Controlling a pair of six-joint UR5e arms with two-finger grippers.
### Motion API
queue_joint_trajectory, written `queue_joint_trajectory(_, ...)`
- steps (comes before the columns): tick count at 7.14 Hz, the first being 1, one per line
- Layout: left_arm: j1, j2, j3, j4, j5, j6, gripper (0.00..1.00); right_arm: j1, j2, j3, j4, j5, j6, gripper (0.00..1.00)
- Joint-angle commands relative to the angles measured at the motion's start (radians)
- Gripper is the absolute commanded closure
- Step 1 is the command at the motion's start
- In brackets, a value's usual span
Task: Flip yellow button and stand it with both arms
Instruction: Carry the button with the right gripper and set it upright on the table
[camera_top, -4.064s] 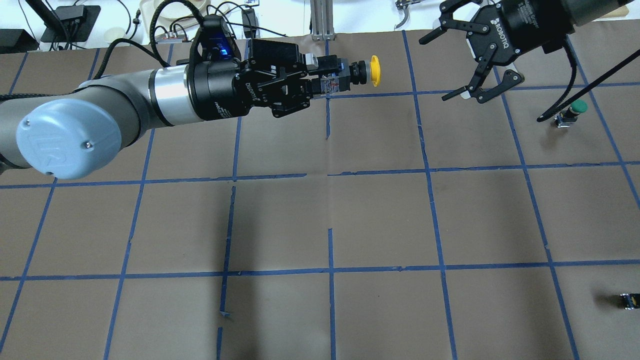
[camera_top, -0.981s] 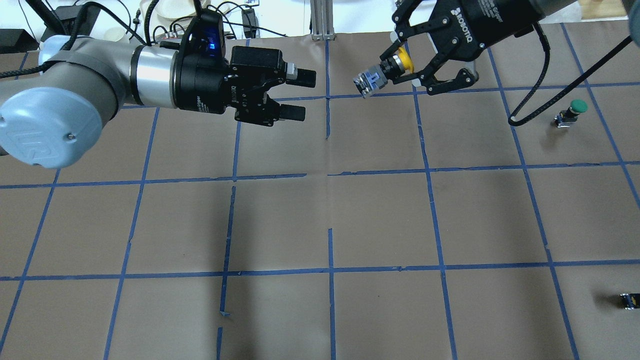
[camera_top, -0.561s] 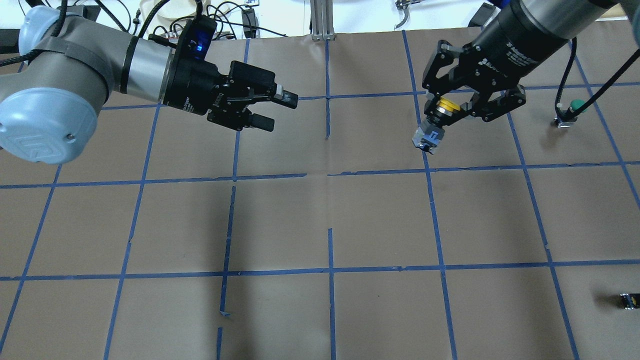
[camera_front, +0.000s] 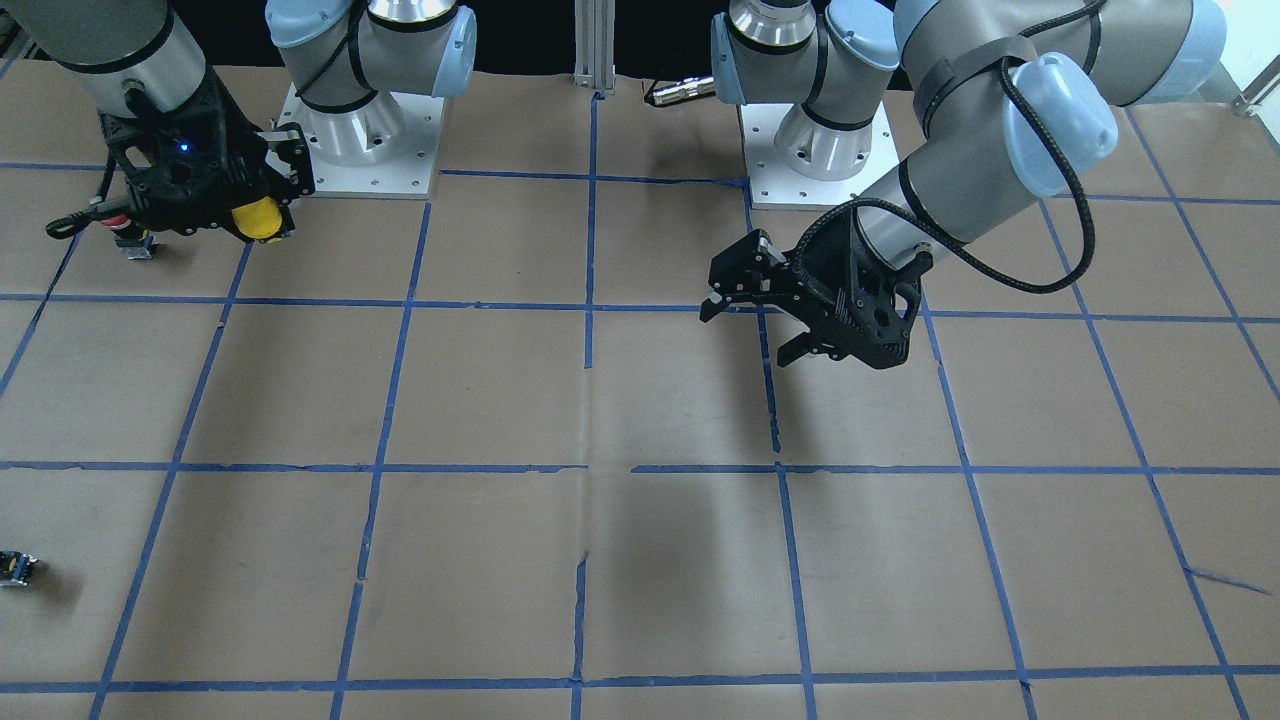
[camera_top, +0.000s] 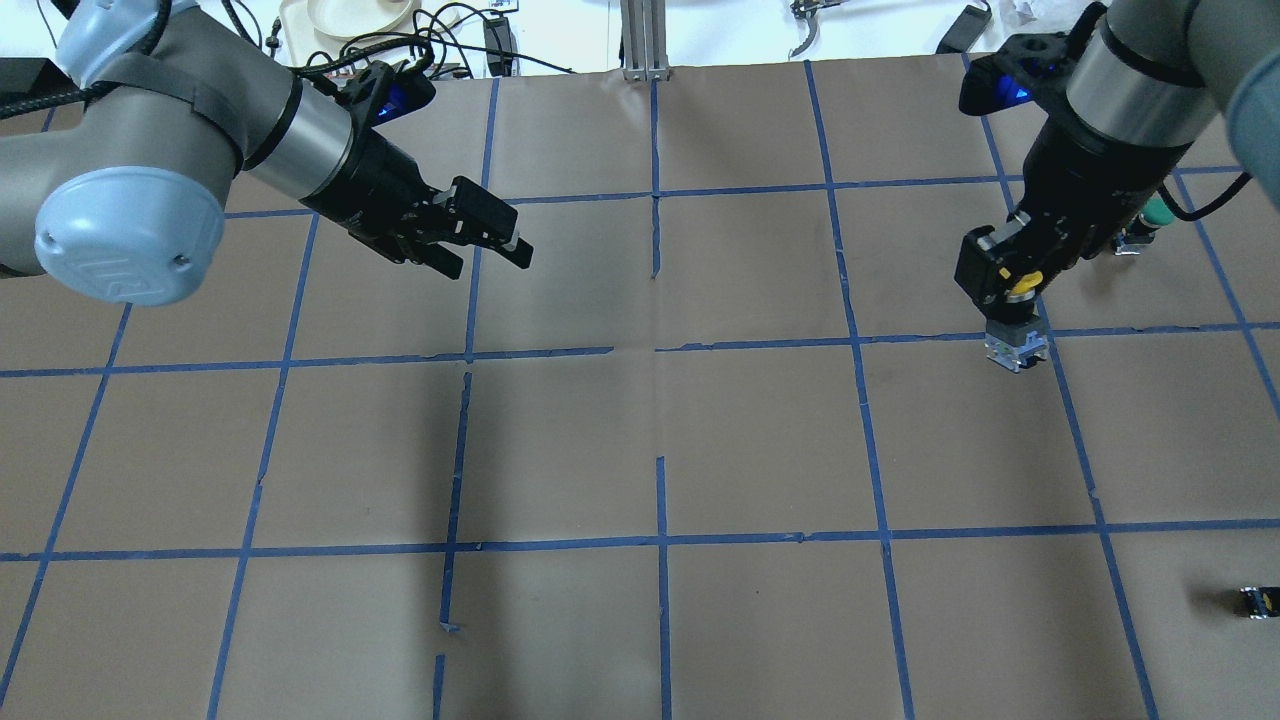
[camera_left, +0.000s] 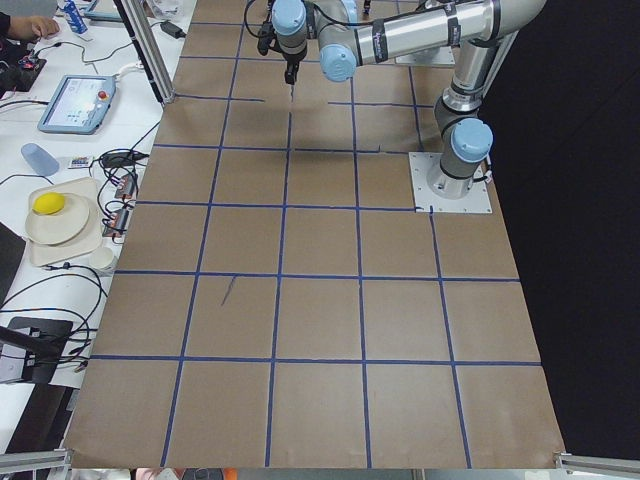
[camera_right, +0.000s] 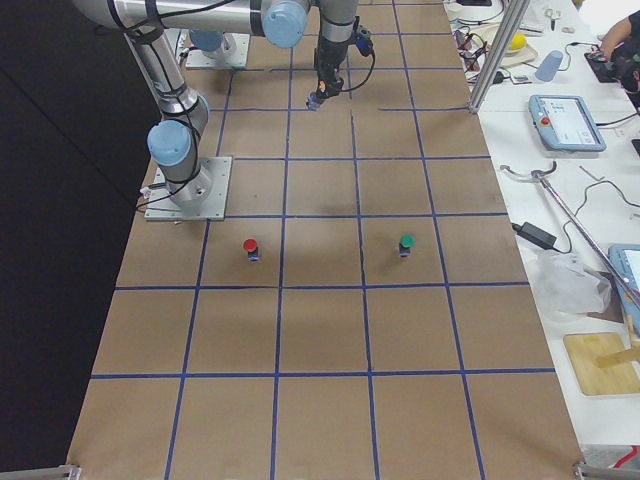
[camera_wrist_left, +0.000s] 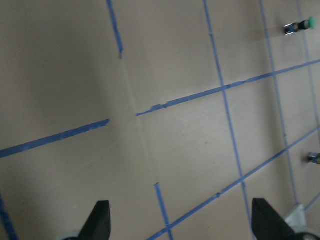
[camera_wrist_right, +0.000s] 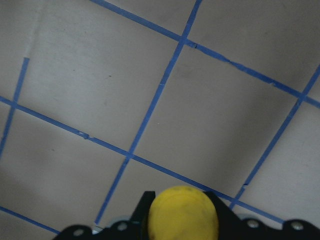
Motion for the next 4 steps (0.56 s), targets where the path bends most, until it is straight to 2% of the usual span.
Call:
queue_joint_trajectory(1,-0.052,-0.013,0.043,0.003,0.265,-0.002,0.00,-0.039,-0.006,0.101,-0.160,-0.072,-0.321,0.82)
queue_joint_trajectory(2,-0.056,-0.013,0.069,-0.007,0.309,-0.002,0.00,-0.094,-0.005,0.139,-0.263,-0.064,-0.573,0.82)
queue_joint_trajectory(3,-0.060,-0.008,0.069,-0.017,0.332,-0.002,0.00,-0.177,-0.002,0.176,-0.311,-0.054,-0.752,0.82)
queue_joint_trajectory(4,-0.059,0.013,0.077,-0.017,0.334,-0.002,0.00,-0.278,0.007,0.199,-0.325,0.047,-0.978,0.82)
